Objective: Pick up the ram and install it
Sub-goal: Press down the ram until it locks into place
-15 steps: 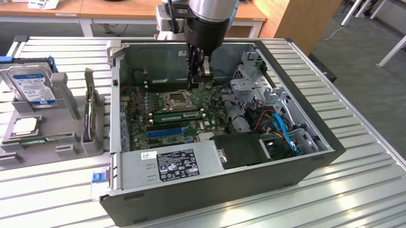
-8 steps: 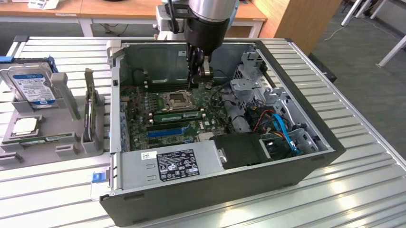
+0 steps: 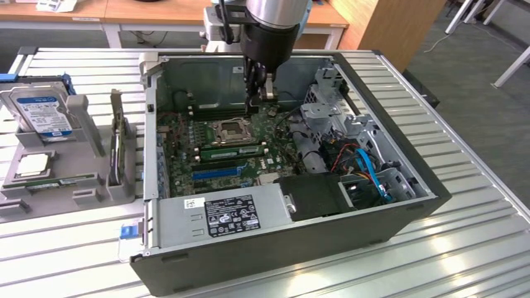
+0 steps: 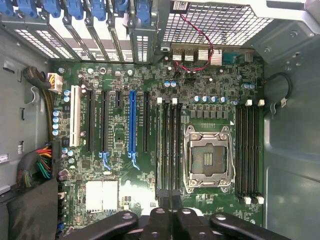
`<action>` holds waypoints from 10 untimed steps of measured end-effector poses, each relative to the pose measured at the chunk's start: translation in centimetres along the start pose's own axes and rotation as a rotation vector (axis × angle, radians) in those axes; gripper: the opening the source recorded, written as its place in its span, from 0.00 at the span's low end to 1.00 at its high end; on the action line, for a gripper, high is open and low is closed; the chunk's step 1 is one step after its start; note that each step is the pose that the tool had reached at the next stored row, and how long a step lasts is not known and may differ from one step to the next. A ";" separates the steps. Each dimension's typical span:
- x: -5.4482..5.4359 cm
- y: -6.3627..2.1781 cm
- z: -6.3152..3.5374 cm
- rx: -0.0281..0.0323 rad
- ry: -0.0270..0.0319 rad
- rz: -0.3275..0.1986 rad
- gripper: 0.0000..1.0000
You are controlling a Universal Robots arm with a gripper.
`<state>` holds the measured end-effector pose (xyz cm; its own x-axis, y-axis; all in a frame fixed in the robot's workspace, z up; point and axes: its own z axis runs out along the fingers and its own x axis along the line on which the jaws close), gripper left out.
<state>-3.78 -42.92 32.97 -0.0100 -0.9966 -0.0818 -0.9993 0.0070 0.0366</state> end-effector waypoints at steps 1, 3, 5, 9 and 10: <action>0.0 0.00 0.00 0.0000 0.0000 0.000 0.11; 0.0 0.00 0.00 0.0000 0.0001 0.000 0.10; 0.0 0.00 0.00 0.0000 0.0000 0.000 0.10; 0.0 0.00 0.00 0.0000 0.0000 0.000 0.10; 0.0 0.00 0.00 0.0000 0.0000 0.000 0.10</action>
<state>-3.78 -42.92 32.97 -0.0100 -0.9966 -0.0818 -0.9993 0.0070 0.0366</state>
